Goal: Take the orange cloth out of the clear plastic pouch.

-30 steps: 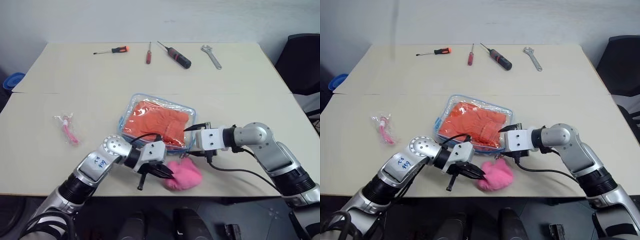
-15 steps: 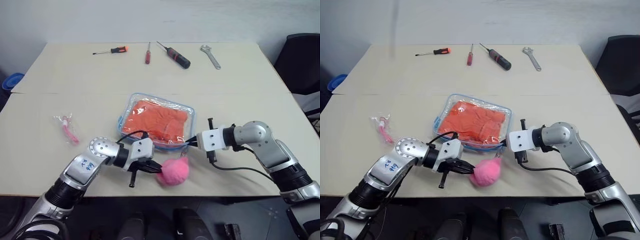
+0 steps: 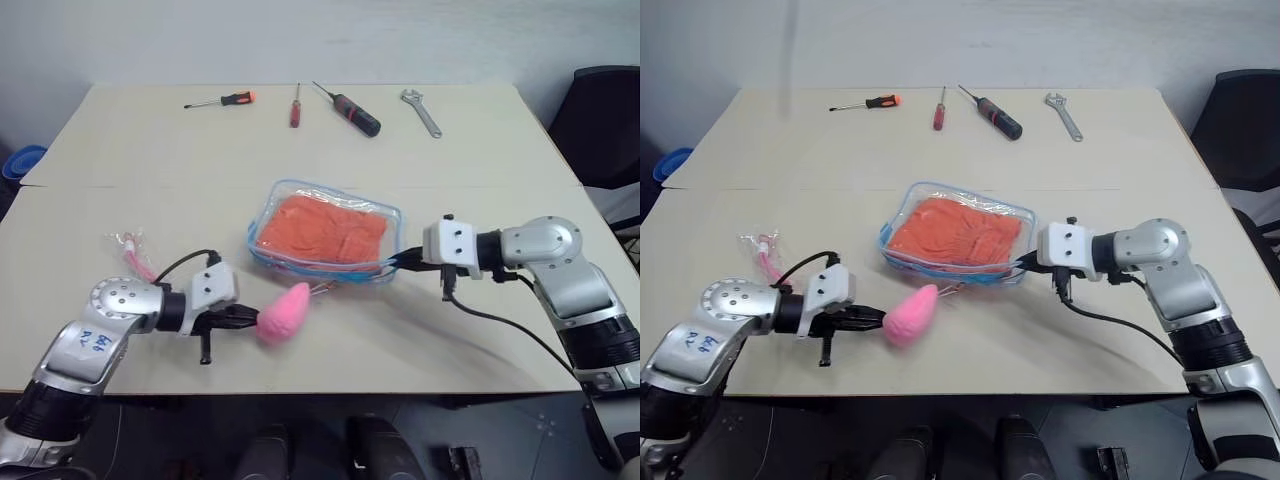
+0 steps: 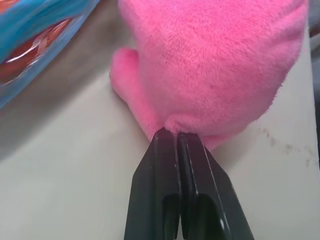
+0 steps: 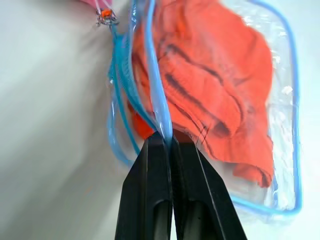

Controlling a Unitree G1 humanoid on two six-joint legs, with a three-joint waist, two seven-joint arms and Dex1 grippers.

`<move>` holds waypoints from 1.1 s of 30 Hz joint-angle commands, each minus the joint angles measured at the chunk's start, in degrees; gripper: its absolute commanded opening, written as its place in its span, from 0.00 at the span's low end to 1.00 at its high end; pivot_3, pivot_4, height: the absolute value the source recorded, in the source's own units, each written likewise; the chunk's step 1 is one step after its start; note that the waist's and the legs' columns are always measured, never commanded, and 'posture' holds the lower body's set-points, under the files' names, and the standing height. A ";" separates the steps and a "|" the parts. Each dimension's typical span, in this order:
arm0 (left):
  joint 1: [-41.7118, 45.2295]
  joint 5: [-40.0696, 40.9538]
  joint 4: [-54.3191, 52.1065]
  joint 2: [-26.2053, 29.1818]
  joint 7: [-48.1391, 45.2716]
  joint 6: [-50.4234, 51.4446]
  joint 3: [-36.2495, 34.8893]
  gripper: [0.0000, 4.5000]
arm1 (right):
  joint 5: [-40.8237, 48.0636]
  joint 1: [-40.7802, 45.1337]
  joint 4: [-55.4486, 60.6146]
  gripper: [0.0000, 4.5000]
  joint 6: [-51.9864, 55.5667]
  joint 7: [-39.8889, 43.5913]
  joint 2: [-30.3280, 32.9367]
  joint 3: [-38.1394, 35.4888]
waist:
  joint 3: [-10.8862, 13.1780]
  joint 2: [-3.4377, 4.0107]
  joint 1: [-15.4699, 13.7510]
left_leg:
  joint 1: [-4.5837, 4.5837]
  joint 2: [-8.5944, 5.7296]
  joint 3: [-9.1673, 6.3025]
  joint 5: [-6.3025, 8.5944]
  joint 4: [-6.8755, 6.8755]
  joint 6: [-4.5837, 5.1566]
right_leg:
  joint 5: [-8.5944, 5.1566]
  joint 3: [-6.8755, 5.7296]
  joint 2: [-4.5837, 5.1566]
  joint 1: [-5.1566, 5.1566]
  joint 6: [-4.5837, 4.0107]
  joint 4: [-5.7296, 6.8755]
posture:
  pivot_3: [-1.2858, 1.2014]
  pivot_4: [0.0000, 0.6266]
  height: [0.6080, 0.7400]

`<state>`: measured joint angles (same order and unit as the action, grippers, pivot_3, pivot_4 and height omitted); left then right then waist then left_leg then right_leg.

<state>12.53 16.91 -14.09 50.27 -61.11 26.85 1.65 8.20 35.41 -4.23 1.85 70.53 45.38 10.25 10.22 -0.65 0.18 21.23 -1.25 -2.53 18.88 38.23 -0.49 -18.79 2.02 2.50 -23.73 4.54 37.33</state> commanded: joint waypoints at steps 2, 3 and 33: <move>-4.15 0.43 -0.76 2.39 1.04 -0.36 -5.62 0.00 | -0.71 -1.50 1.07 0.01 -3.29 0.01 2.28 -2.44 | 0.00 0.01 0.02 | 0.00 0.00 0.00 0.01 -0.01 0.02 | 0.00 0.00 0.00 0.00 0.00 0.00 | 0.52 0.24 1.00; -4.88 0.49 -0.38 2.87 1.11 -0.46 -6.80 0.00 | -1.23 -1.79 0.49 0.01 -4.52 -0.01 2.65 -2.51 | 0.01 0.01 0.01 | 0.00 0.00 0.01 0.01 -0.03 0.02 | 0.00 0.01 0.00 -0.01 0.00 -0.01 | 0.52 0.24 1.00; 11.19 23.45 5.54 8.82 -6.61 19.14 -19.09 0.81 | 15.75 -22.64 24.04 0.97 16.00 -5.30 8.27 -16.46 | 0.06 0.02 -0.76 | 0.07 0.00 -0.17 0.12 0.03 0.20 | -0.01 -0.16 0.03 0.01 -0.03 0.05 | 0.52 0.24 1.00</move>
<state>22.15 37.25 -7.69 58.30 -66.25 44.42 -17.43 19.46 13.03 14.94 13.91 65.68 52.47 -3.07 10.28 -0.63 -0.58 21.26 -1.29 -2.70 18.99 38.28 -0.29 -18.80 1.87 2.56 -23.66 4.52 37.39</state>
